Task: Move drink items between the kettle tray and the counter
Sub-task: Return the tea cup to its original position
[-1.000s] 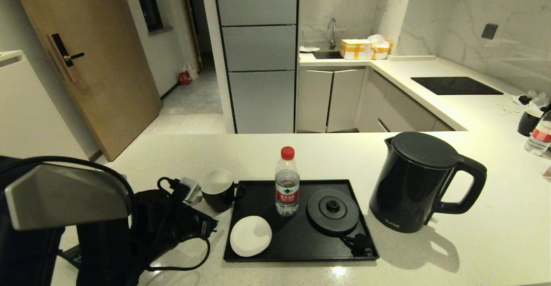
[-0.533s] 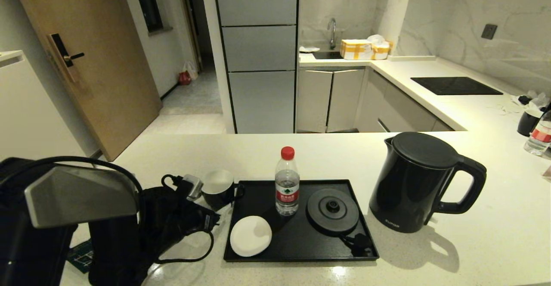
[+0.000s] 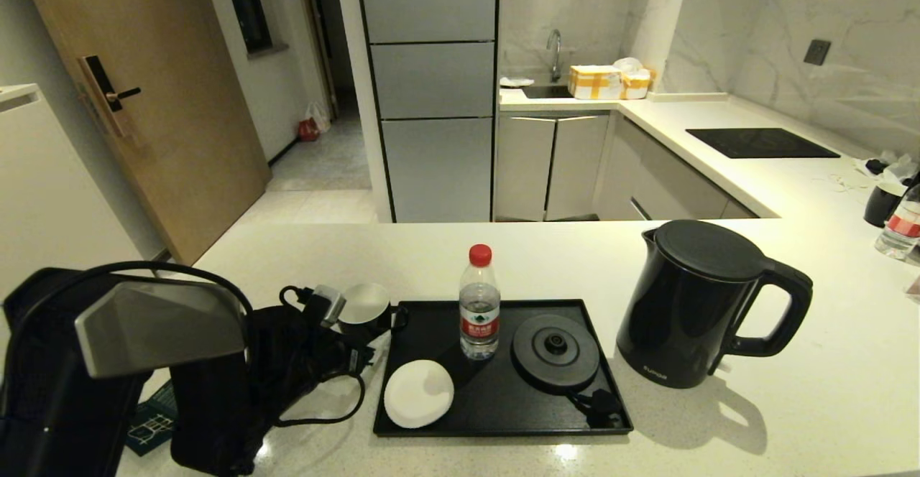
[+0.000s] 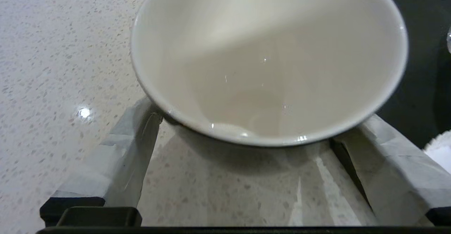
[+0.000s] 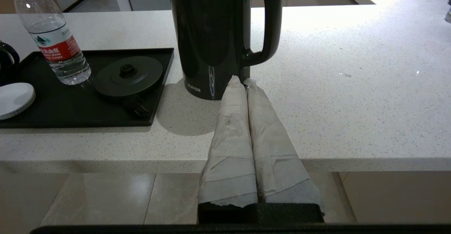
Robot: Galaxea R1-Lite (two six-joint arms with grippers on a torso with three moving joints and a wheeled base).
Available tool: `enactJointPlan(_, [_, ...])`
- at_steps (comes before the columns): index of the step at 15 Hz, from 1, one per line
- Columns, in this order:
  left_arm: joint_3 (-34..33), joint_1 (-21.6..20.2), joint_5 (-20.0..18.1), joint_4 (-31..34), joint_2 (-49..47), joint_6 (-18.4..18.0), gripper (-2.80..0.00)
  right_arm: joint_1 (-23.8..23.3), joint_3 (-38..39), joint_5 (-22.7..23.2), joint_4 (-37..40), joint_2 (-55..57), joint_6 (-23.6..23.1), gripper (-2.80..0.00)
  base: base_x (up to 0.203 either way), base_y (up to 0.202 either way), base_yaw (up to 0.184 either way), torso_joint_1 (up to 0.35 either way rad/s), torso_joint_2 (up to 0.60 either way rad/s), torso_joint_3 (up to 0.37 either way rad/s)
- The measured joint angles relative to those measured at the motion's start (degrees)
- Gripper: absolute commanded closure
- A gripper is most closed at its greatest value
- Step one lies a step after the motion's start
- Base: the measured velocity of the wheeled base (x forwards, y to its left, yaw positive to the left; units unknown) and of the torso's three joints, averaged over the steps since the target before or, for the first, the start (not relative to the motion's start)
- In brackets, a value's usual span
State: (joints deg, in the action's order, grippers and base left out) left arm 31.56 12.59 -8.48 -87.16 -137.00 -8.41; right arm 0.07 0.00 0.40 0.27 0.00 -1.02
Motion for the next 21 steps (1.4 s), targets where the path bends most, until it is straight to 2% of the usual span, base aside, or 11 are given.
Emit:
enactJointPlan(5, [2.7, 0.0, 0.3, 0.0, -1.3, -0.1, -2.80, 0.0, 0.0, 0.0, 0.0, 0.0, 0.0, 0.00, 0.000, 0.000, 0.000, 0.000, 0.00, 0.000])
enactJointPlan(8, [4.2, 0.0, 2.0, 0.0, -2.1, -0.1, -2.80, 0.0, 0.0, -0.1, 0.0, 0.0, 0.0, 0.00, 0.000, 0.000, 0.000, 0.000, 0.00, 0.000])
enactJointPlan(21, [4.9, 0.0, 2.2, 0.0, -2.7, -0.1, -2.80, 0.0, 0.0, -0.1, 0.0, 0.0, 0.0, 0.00, 0.000, 0.000, 0.000, 0.000, 0.00, 0.000])
